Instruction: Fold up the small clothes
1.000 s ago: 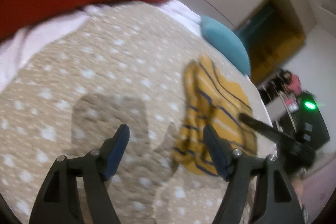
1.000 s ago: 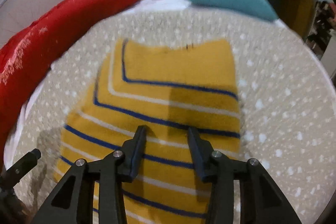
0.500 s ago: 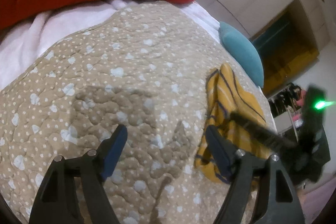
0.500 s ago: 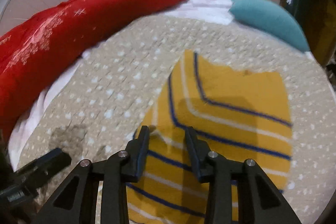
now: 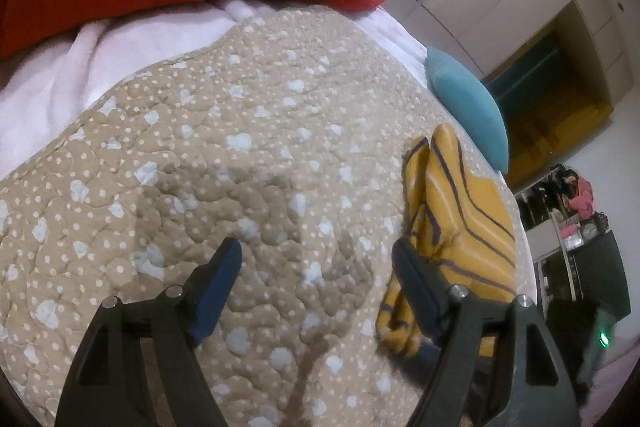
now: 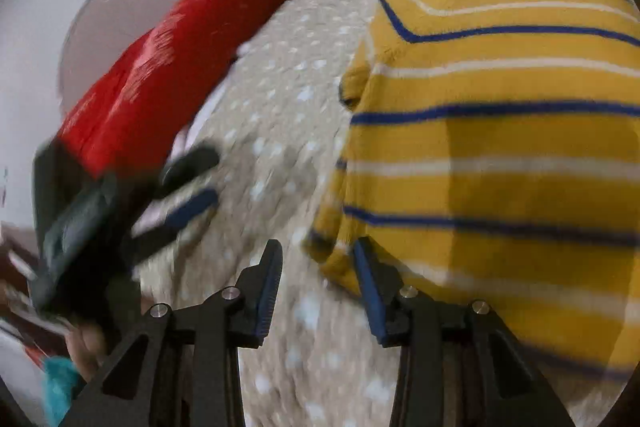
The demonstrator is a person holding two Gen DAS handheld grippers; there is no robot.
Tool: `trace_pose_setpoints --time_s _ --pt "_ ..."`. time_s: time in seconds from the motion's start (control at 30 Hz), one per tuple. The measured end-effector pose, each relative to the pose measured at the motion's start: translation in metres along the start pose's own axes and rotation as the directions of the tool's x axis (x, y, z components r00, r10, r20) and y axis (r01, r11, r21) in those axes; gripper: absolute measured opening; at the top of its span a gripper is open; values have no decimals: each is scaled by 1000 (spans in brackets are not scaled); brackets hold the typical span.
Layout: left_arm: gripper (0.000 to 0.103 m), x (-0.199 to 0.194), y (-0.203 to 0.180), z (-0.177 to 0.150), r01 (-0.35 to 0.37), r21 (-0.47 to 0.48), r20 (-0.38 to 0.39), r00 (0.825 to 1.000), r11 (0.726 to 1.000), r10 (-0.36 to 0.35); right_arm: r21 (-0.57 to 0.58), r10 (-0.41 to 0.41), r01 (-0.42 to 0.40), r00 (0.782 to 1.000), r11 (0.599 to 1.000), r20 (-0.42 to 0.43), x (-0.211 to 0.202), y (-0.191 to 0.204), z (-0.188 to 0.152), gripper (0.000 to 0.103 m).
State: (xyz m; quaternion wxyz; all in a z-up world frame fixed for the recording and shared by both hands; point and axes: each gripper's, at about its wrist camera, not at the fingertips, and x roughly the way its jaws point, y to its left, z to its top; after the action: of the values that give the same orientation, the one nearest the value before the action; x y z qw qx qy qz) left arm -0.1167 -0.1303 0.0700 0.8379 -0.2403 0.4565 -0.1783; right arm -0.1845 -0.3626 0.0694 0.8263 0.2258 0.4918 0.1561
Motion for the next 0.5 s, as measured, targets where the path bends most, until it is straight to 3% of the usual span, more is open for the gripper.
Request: trace_pose_setpoints --time_s 0.1,0.2,0.27,0.33,0.37,0.43,0.5 --pt "76 -2 2 1 -17 -4 19 1000 1000 17 -20 123 -124 992 992 -29 -23 12 -1 42" --pt "76 0 2 1 -20 -11 19 1000 1000 20 -70 85 -80 993 994 78 -52 12 35 42" --pt "77 2 1 0 -23 -4 14 1000 1000 24 2 101 -102 986 995 130 -58 -7 62 43" --pt "76 3 0 0 -27 3 12 1000 1000 27 119 165 -187 971 975 172 -51 -38 92 44" --pt "76 4 0 0 -29 3 14 999 1000 29 171 197 -229 963 958 186 -45 -51 99 50" --pt "76 4 1 1 -31 -3 19 999 1000 31 302 292 -336 939 892 184 -20 -78 100 52" --pt "76 4 2 3 -28 -13 17 999 1000 28 319 310 -347 937 882 163 -4 -79 87 48"
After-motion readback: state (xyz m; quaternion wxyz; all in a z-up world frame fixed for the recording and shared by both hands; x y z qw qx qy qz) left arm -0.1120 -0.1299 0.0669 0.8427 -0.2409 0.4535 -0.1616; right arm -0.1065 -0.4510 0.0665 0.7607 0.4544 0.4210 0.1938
